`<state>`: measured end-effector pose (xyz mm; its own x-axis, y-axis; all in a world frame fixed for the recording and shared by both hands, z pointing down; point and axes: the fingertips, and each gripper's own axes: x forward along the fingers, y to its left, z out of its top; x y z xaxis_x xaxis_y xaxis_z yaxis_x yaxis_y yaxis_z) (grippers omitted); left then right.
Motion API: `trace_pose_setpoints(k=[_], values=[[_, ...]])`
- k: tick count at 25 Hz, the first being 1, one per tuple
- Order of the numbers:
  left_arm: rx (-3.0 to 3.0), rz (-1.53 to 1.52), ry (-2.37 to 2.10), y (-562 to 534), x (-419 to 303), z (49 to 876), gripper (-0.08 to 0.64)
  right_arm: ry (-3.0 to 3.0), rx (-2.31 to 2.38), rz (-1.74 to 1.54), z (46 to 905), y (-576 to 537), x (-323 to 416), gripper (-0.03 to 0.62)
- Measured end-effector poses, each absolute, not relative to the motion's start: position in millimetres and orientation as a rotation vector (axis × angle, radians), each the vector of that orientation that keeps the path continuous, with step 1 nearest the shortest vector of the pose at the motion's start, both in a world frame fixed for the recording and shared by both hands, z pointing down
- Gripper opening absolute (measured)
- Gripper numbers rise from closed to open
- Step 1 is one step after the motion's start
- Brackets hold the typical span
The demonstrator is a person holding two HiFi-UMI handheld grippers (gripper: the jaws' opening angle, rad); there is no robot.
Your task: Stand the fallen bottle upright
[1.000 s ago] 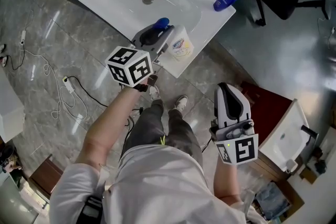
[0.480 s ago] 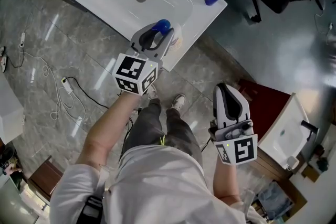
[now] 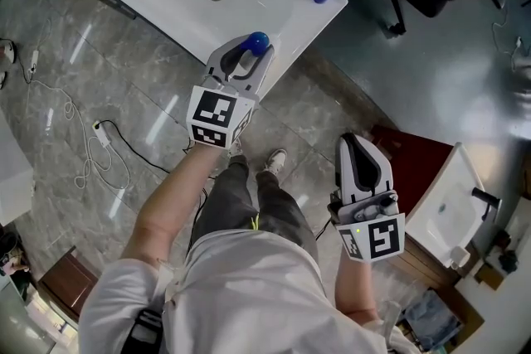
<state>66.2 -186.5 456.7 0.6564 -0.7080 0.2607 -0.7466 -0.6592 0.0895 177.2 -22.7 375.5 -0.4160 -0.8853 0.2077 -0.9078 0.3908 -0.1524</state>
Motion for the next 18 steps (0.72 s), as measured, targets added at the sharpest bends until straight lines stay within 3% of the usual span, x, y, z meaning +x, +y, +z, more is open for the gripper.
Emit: trace_pose_setpoints(k=[3, 8, 18], values=[[2.681, 0.302, -1.188, -184.3, 69.4, 457.8, 0.148, -2.545, 1.642, 0.366, 374.0, -19.7, 181.2, 0.046], [2.682, 0.317, -1.179, -183.6, 72.7, 460.9, 0.222, -2.55, 1.641, 0.363, 373.3, -17.0, 185.3, 0.046], [2.687, 0.322, -1.161, -187.0, 76.1, 462.5, 0.265, -2.556, 1.637, 0.366, 373.8, -22.2, 185.1, 0.046]])
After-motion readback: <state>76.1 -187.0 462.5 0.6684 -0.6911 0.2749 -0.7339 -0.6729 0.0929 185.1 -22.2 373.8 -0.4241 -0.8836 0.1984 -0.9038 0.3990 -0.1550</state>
